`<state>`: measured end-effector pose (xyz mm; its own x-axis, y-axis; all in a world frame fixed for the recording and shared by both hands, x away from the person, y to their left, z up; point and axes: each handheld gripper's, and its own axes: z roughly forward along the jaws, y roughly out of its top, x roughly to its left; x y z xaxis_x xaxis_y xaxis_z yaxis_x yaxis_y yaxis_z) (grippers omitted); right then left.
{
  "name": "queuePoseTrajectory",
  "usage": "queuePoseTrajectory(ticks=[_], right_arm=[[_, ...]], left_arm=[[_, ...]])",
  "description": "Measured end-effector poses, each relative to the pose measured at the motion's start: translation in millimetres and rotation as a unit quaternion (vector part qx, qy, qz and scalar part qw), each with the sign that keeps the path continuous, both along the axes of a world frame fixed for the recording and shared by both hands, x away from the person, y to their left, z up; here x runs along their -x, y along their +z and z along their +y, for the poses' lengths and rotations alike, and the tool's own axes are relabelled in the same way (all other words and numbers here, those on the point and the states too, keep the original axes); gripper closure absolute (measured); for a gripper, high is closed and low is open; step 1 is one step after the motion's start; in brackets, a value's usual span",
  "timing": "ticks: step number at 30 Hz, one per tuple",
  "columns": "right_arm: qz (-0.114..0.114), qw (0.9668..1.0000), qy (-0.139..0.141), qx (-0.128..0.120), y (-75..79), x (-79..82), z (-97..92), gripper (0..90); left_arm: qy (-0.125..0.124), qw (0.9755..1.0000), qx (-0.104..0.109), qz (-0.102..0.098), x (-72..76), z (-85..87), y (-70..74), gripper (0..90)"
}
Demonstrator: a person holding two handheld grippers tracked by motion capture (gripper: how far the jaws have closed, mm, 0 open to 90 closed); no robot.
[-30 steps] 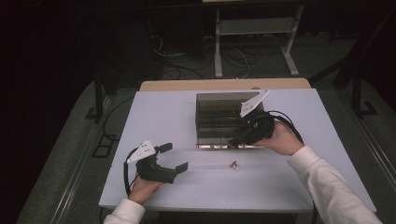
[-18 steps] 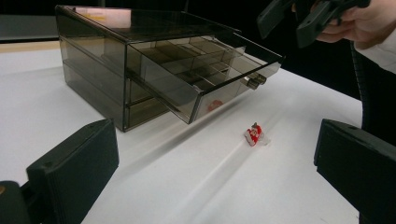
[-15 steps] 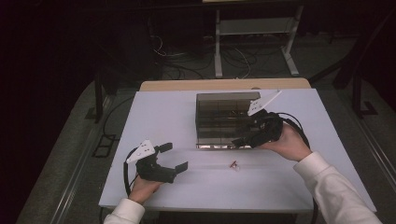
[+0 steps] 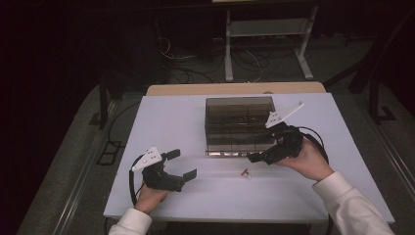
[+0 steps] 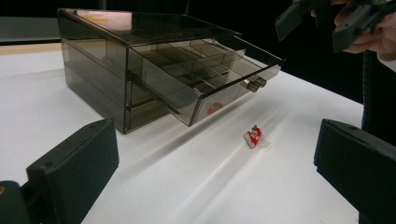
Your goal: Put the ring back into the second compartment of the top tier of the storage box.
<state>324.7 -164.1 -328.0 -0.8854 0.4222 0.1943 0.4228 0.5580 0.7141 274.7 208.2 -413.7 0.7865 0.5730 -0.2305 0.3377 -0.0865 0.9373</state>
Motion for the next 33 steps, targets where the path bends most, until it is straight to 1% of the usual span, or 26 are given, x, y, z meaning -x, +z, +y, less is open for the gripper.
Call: queuePoseTrajectory(ticks=[7,10,11,19,24,33], right_arm=[[0.007,0.9999,-0.013,0.002,-5.3,10.1,-2.0,14.9],[0.006,0.9998,-0.021,0.002,-8.7,14.1,-2.8,13.1],[0.009,0.9996,-0.025,0.003,-9.7,15.6,-3.0,11.9],[0.013,0.9985,-0.054,0.004,-18.8,24.7,-3.7,0.1],[0.013,0.9977,-0.067,0.007,-23.7,30.8,-1.7,0.0],[0.021,0.997,-0.074,0.007,-36.6,37.5,3.6,0.0]], left_arm=[[0.0,1.0,0.0,-0.001,0.0,0.5,0.3,0.0],[0.001,1.0,0.0,-0.001,0.3,0.6,0.4,0.0],[0.001,1.0,0.0,-0.001,0.5,0.8,0.6,0.0],[0.002,1.0,0.001,-0.002,0.4,1.0,0.6,0.0],[0.002,1.0,0.001,-0.002,0.6,1.0,0.6,0.0],[0.002,1.0,0.002,-0.003,0.7,0.9,0.6,0.0]])
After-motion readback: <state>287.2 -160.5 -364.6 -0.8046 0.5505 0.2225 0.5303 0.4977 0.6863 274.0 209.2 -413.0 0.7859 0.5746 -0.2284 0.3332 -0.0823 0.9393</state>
